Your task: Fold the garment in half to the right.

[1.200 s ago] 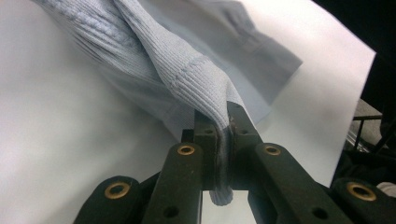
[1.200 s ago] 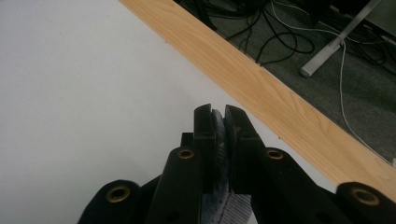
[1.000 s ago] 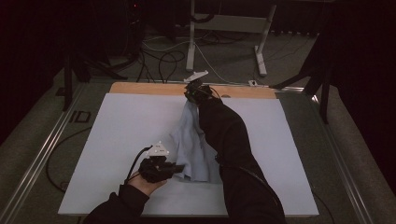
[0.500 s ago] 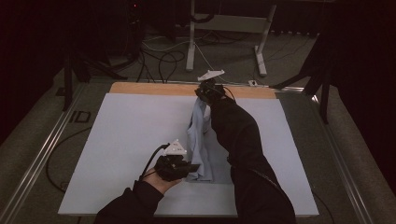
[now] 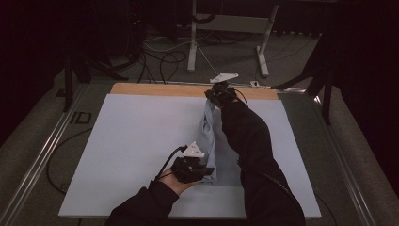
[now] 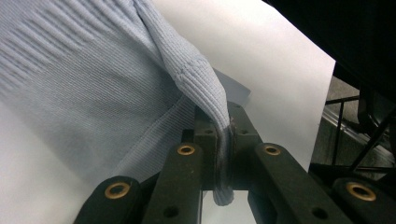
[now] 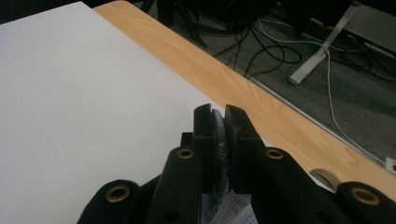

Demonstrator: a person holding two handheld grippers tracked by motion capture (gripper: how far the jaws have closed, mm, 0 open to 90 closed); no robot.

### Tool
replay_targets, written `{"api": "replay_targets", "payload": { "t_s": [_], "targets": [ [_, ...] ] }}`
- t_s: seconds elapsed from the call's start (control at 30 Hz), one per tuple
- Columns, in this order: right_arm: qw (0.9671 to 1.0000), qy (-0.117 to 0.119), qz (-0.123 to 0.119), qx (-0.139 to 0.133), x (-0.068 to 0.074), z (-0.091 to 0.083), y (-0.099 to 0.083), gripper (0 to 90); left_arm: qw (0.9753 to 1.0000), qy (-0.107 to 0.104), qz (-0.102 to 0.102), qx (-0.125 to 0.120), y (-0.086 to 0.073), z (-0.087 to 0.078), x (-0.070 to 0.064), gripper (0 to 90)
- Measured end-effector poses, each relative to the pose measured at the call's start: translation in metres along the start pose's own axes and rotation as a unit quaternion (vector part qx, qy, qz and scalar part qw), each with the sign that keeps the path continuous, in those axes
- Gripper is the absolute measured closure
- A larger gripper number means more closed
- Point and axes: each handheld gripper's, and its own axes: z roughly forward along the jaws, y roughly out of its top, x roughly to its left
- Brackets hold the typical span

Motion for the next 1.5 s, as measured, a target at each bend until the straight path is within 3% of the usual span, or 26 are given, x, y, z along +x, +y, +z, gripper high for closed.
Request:
{"api": "replay_targets", "payload": {
  "t_s": [0.33, 0.7, 0.97, 1.17, 1.33, 1.5],
  "targets": [
    [0.9999, 0.002, 0.011, 0.011, -0.01, 0.002, -0.016, 84.5, 0.9999, 0.005, 0.004, 0.015, 0.004, 0.031, -0.008, 85.8],
    [0.9996, 0.006, 0.01, 0.025, -0.017, 0.006, -0.03, 84.4, 0.9996, 0.02, 0.005, 0.019, 0.003, 0.053, -0.015, 85.8],
    [0.9993, 0.027, 0.013, 0.022, -0.019, 0.017, -0.043, 84.3, 0.9991, 0.038, 0.002, 0.016, 0.001, 0.065, -0.019, 85.8],
    [0.9989, 0.039, 0.016, 0.022, -0.024, 0.025, -0.05, 84.3, 0.9989, 0.043, -0.012, 0.013, 0.0, 0.072, -0.018, 85.8],
    [0.9972, 0.067, 0.033, 0.007, -0.027, 0.031, -0.057, 84.1, 0.9985, 0.051, -0.013, 0.018, 0.001, 0.078, -0.02, 85.8],
    [0.9968, 0.074, 0.028, 0.013, -0.028, 0.038, -0.063, 83.6, 0.998, 0.058, -0.016, 0.02, 0.002, 0.086, -0.021, 85.8]
  ]
}}
